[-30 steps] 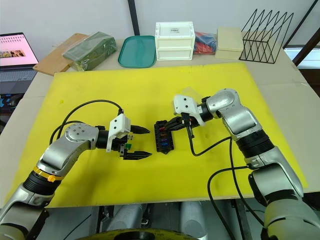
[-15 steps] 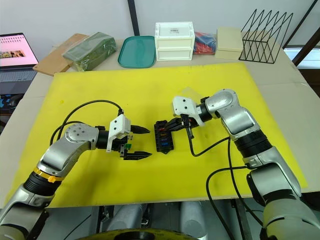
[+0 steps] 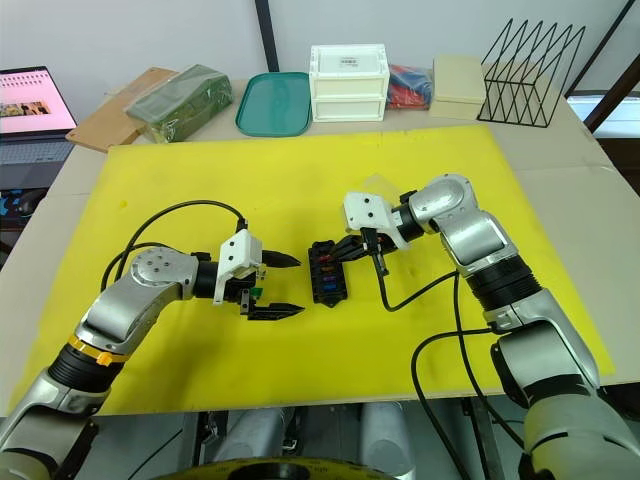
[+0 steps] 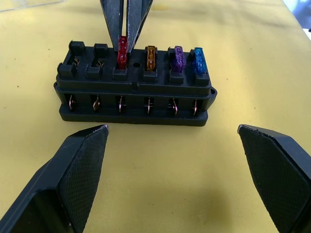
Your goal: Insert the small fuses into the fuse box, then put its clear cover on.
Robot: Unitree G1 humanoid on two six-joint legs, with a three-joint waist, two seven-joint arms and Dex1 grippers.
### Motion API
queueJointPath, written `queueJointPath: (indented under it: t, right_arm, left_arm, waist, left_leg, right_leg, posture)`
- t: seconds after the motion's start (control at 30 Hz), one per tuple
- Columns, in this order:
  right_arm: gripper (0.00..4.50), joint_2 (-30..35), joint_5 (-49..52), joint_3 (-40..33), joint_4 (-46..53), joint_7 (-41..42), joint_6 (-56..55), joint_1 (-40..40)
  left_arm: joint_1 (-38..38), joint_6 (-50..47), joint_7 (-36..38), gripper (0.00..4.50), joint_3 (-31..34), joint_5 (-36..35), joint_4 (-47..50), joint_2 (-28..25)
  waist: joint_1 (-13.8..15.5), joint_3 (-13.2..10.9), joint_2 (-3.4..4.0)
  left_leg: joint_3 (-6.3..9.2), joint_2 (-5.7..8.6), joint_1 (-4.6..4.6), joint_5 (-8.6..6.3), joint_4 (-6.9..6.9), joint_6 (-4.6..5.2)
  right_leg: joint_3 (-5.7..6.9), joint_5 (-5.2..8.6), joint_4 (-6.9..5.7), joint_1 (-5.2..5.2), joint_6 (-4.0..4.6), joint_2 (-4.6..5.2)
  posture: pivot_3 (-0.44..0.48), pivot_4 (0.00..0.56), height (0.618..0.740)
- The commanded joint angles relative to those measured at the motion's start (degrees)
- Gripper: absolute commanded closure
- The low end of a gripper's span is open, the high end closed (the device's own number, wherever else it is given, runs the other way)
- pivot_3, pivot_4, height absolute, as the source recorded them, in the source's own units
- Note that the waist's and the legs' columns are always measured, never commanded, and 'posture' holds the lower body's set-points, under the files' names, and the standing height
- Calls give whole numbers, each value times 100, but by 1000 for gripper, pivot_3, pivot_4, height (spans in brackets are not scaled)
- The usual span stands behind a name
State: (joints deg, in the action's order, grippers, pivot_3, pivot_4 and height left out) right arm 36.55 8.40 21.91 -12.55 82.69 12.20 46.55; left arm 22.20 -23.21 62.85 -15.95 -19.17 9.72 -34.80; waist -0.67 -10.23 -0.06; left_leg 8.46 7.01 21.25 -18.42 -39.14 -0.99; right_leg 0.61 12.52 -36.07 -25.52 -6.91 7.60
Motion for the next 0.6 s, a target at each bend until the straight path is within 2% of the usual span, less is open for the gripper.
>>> queueJointPath:
  t: [0.03, 0.6]
  right_arm:
    - [3852, -16, -146, 11, 91, -21, 116, 60]
    - [3852, 38, -21, -128, 592, 47, 581, 141]
  left_arm:
    - [24, 95, 20, 0, 77, 20, 103, 5]
    - [57, 24, -10, 0, 76, 26, 157, 18]
  waist:
    - [2, 0, 0]
    - [4, 0, 0]
  left_leg:
    - [0, 0, 0, 0, 0, 0]
    - [0, 0, 3, 0, 0, 0]
  right_leg:
    - [0, 0, 0, 0, 0, 0]
    - [0, 0, 0, -3, 0, 0]
  posture:
    - [0, 150, 740]
    - [0, 150, 740]
